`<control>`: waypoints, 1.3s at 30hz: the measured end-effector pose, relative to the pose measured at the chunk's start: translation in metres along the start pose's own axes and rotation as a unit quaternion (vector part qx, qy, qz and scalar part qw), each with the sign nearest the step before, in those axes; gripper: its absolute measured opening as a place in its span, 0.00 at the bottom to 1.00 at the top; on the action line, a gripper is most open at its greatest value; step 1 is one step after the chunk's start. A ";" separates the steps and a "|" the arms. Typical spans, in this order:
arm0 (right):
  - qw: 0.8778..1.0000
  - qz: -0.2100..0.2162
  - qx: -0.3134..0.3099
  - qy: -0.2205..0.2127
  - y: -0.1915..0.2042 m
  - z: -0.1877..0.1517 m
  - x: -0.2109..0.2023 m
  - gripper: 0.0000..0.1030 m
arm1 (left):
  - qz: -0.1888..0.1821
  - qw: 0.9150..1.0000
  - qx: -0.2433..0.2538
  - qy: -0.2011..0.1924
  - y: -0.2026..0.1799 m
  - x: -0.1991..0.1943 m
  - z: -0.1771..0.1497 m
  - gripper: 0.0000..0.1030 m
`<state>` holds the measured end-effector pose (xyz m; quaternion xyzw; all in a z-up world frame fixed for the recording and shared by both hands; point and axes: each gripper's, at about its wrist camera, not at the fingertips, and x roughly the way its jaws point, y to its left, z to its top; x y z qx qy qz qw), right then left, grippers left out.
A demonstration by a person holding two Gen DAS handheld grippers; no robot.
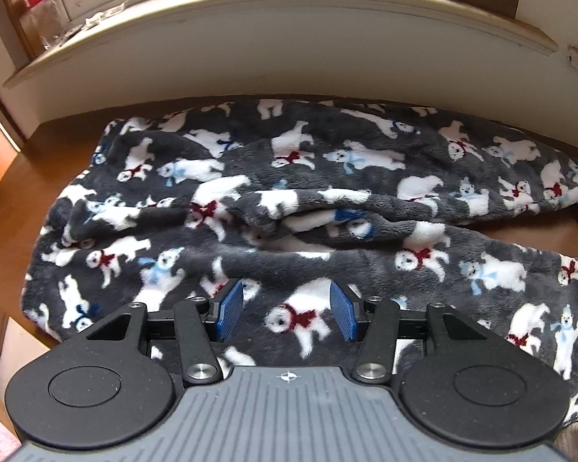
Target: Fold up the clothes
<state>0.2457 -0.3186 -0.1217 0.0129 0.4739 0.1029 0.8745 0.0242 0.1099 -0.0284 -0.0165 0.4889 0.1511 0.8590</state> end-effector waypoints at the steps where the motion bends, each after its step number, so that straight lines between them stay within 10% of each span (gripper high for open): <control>1: 1.000 0.019 0.006 0.004 -0.002 -0.001 0.003 0.37 | 0.001 1.000 0.001 0.000 0.000 0.000 0.000 0.56; 5: 0.999 0.041 0.007 0.005 0.002 -0.006 0.003 0.10 | 0.003 1.000 0.003 0.002 -0.001 0.000 0.000 0.56; 24: 0.970 0.066 -0.152 -0.181 0.037 0.028 -0.134 0.08 | -0.027 0.999 0.014 -0.025 -0.019 -0.012 0.011 0.57; 33: 0.990 0.036 -0.119 -0.062 0.008 -0.060 -0.067 0.11 | -0.032 0.999 0.023 -0.016 -0.027 -0.011 0.008 0.57; 39: 0.993 0.028 -0.093 -0.071 0.004 -0.067 -0.078 0.26 | -0.037 0.998 0.045 -0.020 -0.042 -0.014 0.013 0.57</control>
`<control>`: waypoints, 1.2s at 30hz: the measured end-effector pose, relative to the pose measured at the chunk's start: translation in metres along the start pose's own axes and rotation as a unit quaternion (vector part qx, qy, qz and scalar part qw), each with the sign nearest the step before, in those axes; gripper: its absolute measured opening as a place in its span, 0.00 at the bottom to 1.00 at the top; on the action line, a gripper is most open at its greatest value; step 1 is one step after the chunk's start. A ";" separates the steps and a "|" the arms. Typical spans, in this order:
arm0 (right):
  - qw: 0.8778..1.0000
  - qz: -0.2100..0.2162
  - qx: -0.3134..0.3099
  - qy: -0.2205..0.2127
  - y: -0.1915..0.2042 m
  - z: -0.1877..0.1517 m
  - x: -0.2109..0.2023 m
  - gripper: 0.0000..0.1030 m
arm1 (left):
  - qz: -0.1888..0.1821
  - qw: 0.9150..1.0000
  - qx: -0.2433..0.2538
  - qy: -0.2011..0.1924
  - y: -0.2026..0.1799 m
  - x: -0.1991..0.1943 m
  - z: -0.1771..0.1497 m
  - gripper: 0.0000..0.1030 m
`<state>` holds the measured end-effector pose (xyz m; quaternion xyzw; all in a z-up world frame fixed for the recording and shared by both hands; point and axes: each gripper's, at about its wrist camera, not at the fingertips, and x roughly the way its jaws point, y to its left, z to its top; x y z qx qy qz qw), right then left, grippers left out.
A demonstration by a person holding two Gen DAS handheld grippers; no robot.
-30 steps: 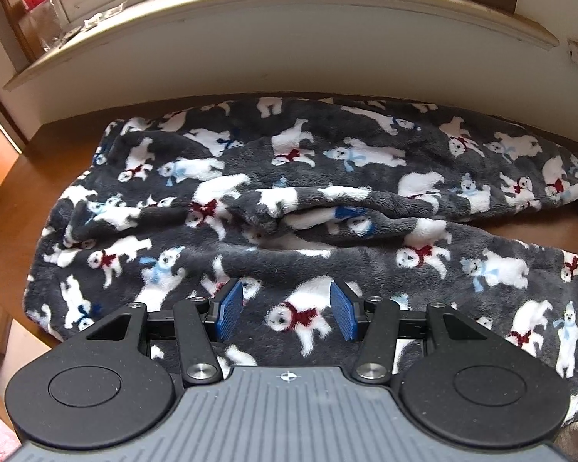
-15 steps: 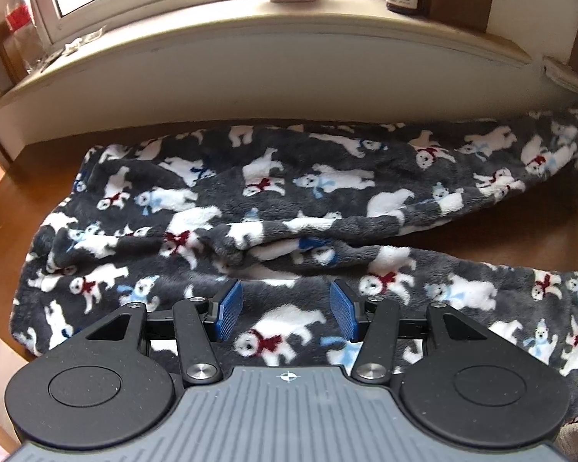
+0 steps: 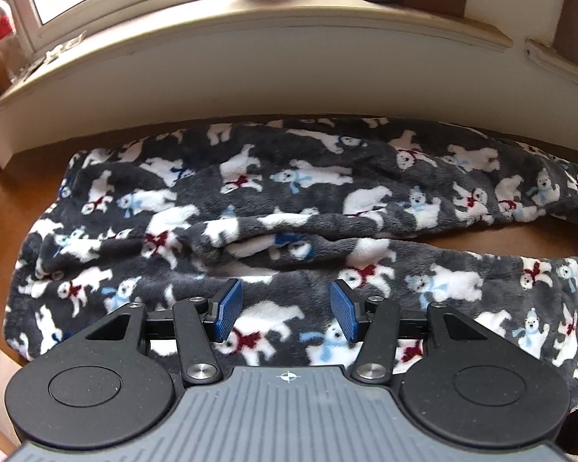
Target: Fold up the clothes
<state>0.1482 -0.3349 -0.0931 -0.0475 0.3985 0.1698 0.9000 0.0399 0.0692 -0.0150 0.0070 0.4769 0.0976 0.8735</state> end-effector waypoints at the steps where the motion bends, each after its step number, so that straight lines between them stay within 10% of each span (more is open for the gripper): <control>1: 1.000 -0.009 0.008 -0.006 -0.001 0.002 -0.004 0.30 | -0.001 1.000 0.003 -0.002 -0.002 -0.001 0.001 0.57; 9: 0.998 -0.005 0.025 -0.051 0.009 0.021 -0.020 0.31 | -0.013 0.999 0.021 -0.019 -0.017 -0.006 0.014 0.57; 21: 0.999 0.024 0.016 0.040 -0.007 0.015 0.035 0.34 | 0.003 1.000 0.013 -0.007 0.006 -0.005 0.005 0.57; 23: 0.998 0.039 0.018 0.055 -0.007 0.014 0.040 0.06 | 0.006 1.000 0.003 -0.002 0.014 -0.002 0.002 0.57; 25: 0.997 0.039 0.006 0.062 -0.001 0.015 0.041 0.06 | 0.005 1.000 -0.008 0.001 0.019 0.001 0.002 0.57; 36: 0.993 -0.057 -0.102 -0.031 0.031 0.068 -0.004 0.05 | -0.021 1.000 -0.003 -0.020 0.019 0.005 0.018 0.57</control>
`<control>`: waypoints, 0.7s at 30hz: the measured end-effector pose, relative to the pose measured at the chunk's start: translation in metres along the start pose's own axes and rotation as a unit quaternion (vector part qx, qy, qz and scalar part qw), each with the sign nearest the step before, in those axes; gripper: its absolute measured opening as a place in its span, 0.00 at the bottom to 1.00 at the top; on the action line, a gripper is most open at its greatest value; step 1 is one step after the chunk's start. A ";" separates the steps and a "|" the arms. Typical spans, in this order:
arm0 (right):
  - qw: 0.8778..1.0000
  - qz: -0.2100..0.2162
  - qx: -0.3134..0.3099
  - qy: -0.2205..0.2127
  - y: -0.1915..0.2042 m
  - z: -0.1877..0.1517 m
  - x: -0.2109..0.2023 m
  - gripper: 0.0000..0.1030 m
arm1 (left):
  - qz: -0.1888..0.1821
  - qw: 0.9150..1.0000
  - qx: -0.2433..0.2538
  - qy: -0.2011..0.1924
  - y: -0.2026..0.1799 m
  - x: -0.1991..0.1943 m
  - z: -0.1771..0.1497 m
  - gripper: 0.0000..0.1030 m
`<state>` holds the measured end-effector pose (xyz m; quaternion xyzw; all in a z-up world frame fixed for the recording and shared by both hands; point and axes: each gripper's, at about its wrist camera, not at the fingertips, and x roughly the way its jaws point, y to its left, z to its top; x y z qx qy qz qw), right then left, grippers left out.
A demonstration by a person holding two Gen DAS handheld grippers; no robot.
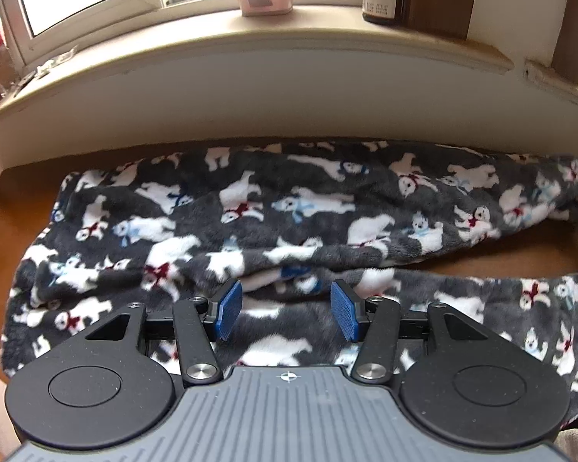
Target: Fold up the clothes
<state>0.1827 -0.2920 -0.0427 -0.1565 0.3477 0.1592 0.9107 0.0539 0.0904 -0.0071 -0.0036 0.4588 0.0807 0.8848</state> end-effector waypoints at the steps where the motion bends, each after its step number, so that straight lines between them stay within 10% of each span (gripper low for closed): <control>1: 1.000 -0.007 -0.014 -0.015 0.001 0.010 -0.004 0.05 | -0.003 1.000 0.003 -0.001 -0.001 0.000 0.001 0.57; 8: 0.988 -0.047 -0.112 -0.100 0.038 0.012 -0.031 0.05 | -0.010 1.000 0.006 0.001 0.001 -0.001 -0.003 0.57; 15: 0.995 -0.015 -0.094 0.043 0.070 -0.113 -0.002 0.05 | -0.013 1.000 -0.015 0.017 0.011 0.006 -0.009 0.57; 21: 0.997 -0.019 -0.050 0.064 0.059 -0.124 -0.004 0.28 | -0.017 1.000 0.002 -0.001 0.002 0.006 0.006 0.57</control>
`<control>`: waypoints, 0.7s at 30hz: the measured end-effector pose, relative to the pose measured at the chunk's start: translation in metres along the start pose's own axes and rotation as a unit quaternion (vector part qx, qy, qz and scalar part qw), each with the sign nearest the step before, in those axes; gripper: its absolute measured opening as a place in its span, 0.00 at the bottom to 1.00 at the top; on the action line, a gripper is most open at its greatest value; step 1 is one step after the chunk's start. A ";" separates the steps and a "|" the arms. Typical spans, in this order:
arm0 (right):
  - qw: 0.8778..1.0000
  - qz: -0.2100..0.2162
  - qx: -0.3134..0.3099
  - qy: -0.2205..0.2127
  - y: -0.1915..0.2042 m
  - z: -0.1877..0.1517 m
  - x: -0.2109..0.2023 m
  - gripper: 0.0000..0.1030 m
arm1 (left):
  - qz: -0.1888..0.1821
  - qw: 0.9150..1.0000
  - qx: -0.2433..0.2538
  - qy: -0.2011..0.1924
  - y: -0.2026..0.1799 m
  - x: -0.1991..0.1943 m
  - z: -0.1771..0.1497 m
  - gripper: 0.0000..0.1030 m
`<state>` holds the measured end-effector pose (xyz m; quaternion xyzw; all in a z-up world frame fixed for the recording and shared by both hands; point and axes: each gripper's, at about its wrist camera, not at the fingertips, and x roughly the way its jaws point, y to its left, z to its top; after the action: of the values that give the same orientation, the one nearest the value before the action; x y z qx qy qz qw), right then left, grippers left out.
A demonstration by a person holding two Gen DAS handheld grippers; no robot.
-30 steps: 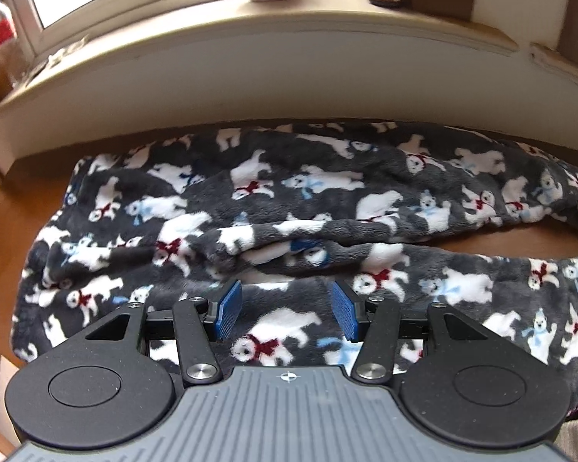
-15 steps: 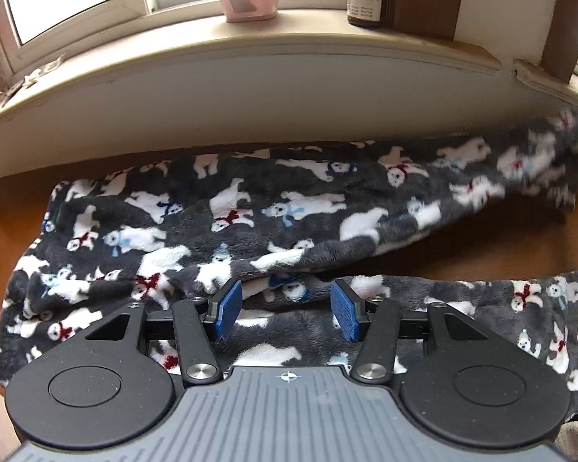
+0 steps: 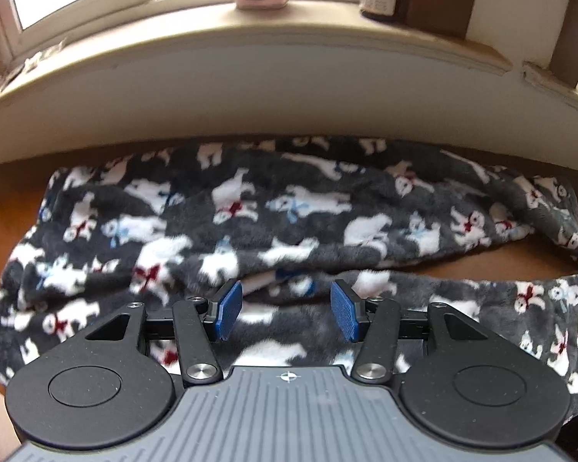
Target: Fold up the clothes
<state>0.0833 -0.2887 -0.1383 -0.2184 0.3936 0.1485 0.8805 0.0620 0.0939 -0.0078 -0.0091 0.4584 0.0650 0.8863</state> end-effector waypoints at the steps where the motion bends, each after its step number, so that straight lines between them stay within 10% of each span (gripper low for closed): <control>1: 1.000 0.003 0.012 -0.003 -0.006 0.002 -0.004 0.29 | -0.002 1.000 0.003 -0.004 -0.002 0.001 0.004 0.57; 21: 0.967 0.063 0.247 0.022 -0.078 0.068 0.085 0.31 | 0.016 1.000 -0.013 -0.001 -0.012 0.059 0.002 0.57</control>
<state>0.2147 -0.3140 -0.1420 0.0283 0.4504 0.0972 0.8871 0.0994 0.0886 -0.0553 -0.0132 0.4568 0.0849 0.8854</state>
